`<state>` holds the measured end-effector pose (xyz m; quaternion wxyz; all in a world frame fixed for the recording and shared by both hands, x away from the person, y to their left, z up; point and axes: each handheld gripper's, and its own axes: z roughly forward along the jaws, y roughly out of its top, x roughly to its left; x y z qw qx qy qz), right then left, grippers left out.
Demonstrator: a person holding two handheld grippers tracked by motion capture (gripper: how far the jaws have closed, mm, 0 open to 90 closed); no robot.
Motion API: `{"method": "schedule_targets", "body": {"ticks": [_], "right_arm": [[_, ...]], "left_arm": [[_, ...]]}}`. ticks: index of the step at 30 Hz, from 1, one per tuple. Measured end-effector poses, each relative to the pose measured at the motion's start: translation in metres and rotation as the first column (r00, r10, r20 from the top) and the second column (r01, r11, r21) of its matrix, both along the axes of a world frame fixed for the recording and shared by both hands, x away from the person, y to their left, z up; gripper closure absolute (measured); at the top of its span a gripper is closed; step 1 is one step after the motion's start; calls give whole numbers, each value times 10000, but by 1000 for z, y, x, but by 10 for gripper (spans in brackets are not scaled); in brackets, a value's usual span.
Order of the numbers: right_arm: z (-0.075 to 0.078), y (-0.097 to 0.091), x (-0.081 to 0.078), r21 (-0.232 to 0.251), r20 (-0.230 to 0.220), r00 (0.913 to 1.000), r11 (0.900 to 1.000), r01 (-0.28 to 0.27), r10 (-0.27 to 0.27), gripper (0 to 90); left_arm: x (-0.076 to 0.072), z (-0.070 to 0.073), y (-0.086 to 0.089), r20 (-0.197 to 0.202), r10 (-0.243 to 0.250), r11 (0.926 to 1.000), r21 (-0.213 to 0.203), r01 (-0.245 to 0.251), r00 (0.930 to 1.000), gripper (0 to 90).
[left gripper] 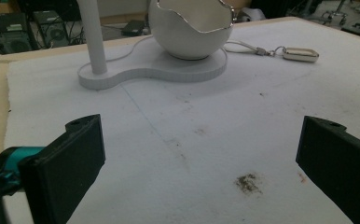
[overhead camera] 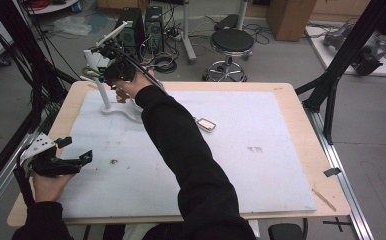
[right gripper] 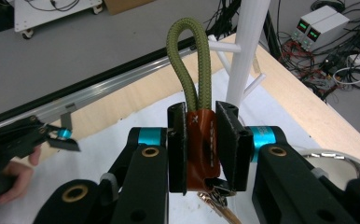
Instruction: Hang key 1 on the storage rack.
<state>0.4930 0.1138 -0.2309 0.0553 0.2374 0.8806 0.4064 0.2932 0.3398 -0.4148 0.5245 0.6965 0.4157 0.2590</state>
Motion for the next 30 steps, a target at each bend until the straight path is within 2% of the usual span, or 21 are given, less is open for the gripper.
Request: {"method": "schedule_targets", "body": {"ticks": [2,9,13,19,24,28,30], "right_arm": [[-2,6,4,-58,-32,10000,10000,63,-63,748],[-19,20,18,-434,-153,9989,9981,444,-451,748],[-27,23,25,-438,-332,9973,9970,637,-651,748],[-35,26,31,-570,-320,9960,9950,816,-835,748],[-42,29,35,-804,-282,9946,9920,970,-995,748],[-52,35,40,-925,-463,9922,9895,1112,-1158,750],[-59,39,41,-1112,-559,9906,9868,1177,-1245,725]], "left_arm": [[0,0,0,52,3,9999,-103,-3,10000,17],[-2,1,3,64,19,10000,-84,-18,10000,17],[-1,1,2,48,32,10000,-61,-32,10000,17],[0,0,2,30,29,10000,-50,-29,10000,17],[0,0,1,25,18,10000,-33,-18,10000,17],[0,-1,1,-27,-19,10000,54,19,10000,17],[0,-1,2,-49,5,10000,6,-5,10000,17]]}}
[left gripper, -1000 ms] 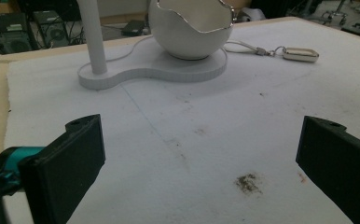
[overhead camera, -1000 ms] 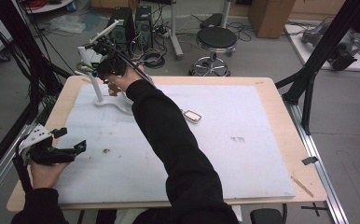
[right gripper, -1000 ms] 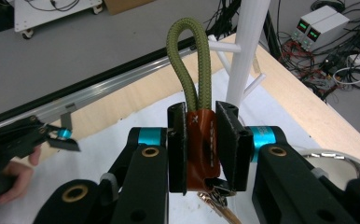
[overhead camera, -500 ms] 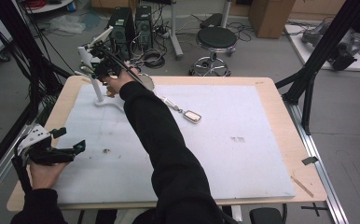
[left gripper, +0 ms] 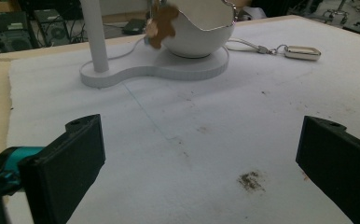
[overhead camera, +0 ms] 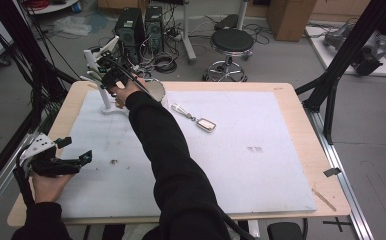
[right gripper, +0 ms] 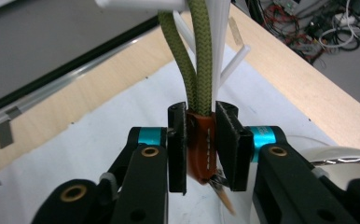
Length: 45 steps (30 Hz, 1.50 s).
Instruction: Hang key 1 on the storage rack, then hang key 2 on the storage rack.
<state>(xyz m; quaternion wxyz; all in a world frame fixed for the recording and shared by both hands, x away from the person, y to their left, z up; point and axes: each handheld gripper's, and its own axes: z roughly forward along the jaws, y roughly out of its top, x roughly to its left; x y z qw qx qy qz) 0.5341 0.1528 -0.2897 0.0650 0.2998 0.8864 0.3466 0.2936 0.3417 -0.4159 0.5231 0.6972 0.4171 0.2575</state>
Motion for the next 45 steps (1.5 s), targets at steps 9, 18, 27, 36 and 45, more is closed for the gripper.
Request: {"method": "schedule_targets", "body": {"ticks": [9,18,27,36,45], "right_arm": [[2,-12,0,208,-276,9993,9995,238,-232,534],[4,-33,-3,-472,-296,9996,9989,-50,36,107],[4,-66,-12,-977,116,9994,9947,-304,317,6],[-3,-119,-12,-1265,354,9988,9913,370,-328,6],[-16,-166,-4,-1453,114,9949,9843,1005,-999,6]], "left_arm": [[-1,0,-1,-14,-16,10000,72,16,10000,17],[-1,-1,-2,-64,14,9997,254,-12,10000,17],[-2,-1,-2,-63,7,9996,288,-5,10000,17],[-3,0,-3,-72,-15,9992,393,18,10000,17],[-2,-1,-5,-151,-30,9988,485,37,9999,17]]}}
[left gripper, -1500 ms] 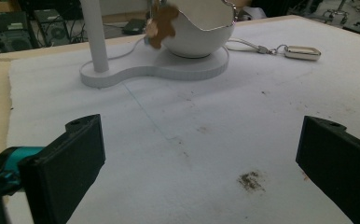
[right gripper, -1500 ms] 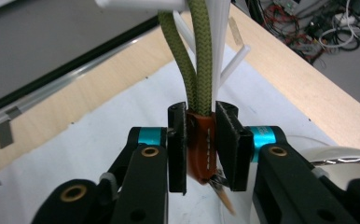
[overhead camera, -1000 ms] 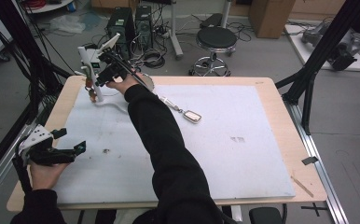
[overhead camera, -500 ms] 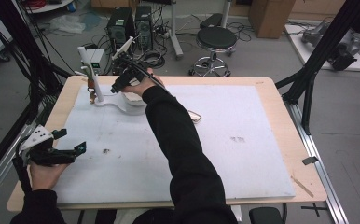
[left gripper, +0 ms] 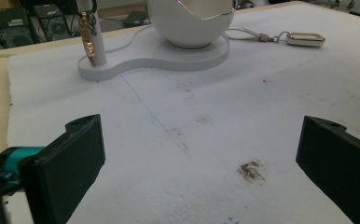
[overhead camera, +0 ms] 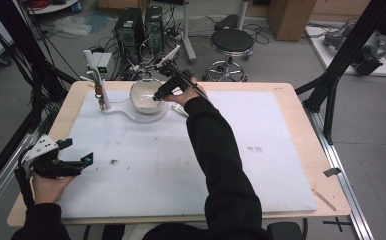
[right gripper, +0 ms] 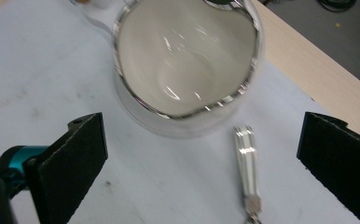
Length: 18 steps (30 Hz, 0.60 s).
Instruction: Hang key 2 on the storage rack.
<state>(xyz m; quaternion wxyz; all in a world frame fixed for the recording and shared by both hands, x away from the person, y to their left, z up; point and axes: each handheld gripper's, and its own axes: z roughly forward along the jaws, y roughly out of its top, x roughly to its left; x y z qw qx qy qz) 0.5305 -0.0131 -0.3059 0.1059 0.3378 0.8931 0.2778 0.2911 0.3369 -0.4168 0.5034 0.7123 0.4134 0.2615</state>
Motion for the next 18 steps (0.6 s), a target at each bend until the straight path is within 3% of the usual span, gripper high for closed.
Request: {"method": "schedule_targets", "body": {"ticks": [5,8,14,18], "right_arm": [[-10,-23,6,14,-70,9994,9994,343,-343,7],[-23,-38,10,-261,-312,9972,9974,665,-673,7],[-33,-50,17,-242,-580,9940,9955,915,-928,7],[-39,-52,21,-378,-365,9947,9948,944,-958,21]], "left_arm": [[0,0,-1,-36,-27,10000,78,27,10000,17],[1,-1,-2,-48,-31,10000,88,32,10000,17],[1,-1,-2,-58,-46,10000,88,47,10000,17],[1,-1,-2,-48,-36,10000,90,37,10000,17]]}}
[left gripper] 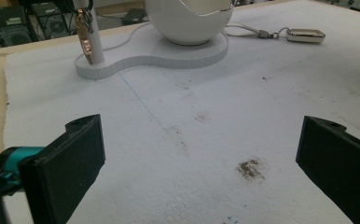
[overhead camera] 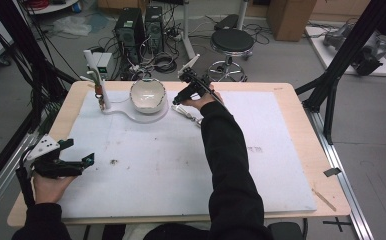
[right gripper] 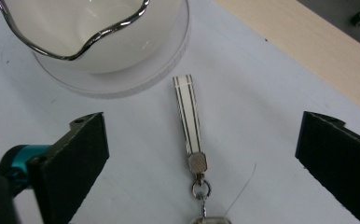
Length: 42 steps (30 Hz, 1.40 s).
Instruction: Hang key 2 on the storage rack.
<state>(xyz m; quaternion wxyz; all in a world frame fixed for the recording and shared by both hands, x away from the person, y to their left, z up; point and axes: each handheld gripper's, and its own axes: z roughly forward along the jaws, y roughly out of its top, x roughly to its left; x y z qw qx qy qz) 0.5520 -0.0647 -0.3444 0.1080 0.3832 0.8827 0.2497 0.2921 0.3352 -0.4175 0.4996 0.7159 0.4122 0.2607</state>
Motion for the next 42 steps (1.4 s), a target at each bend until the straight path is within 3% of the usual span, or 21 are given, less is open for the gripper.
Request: {"method": "schedule_targets", "body": {"ticks": [1,4,12,24,26,27,28,31,32,33,34,37,42], "right_arm": [[-3,1,2,185,53,9999,9998,-119,118,30],[-8,3,5,124,67,9997,9996,-252,251,30],[-35,16,11,-811,-422,9973,9947,-628,595,32],[-64,26,19,-1212,-1062,9926,9901,-713,585,97],[-69,28,21,-1157,-1176,9917,9911,-660,523,195],[-69,28,21,-1157,-1176,9917,9911,-660,523,195],[-72,30,22,-1187,-1256,9907,9906,-679,529,273],[-75,33,22,-1326,-1165,9928,9903,-427,272,395],[-75,33,22,-1326,-1165,9928,9903,-427,272,395],[-74,33,22,-1148,-1199,9927,9931,-254,115,512],[-74,33,22,-1148,-1199,9927,9931,-254,115,512],[-72,33,22,-1201,-1093,9940,9926,-179,47,692],[-70,27,23,-1215,-1104,9937,9926,65,-200,740]], "left_arm": [[0,0,0,2,4,10000,-16,-4,10000,17],[0,0,1,34,26,10000,-62,-26,10000,17],[0,0,2,22,5,10000,-91,-5,10000,17],[0,0,2,19,7,10000,-93,-7,10000,17],[0,0,1,6,-5,10000,-66,5,10000,17],[0,0,1,10,-7,10000,-54,7,10000,17],[0,0,0,8,1,10000,-60,-1,10000,17],[0,0,1,18,1,10000,-53,-1,10000,17],[0,0,1,16,16,10000,-67,-16,10000,17],[0,0,1,11,7,10000,-83,-7,10000,17],[0,0,1,13,-10,10000,-53,10,10000,17],[0,0,1,19,-10,10000,-64,10,10000,17],[0,0,1,30,14,10000,-70,-14,10000,17]]}}
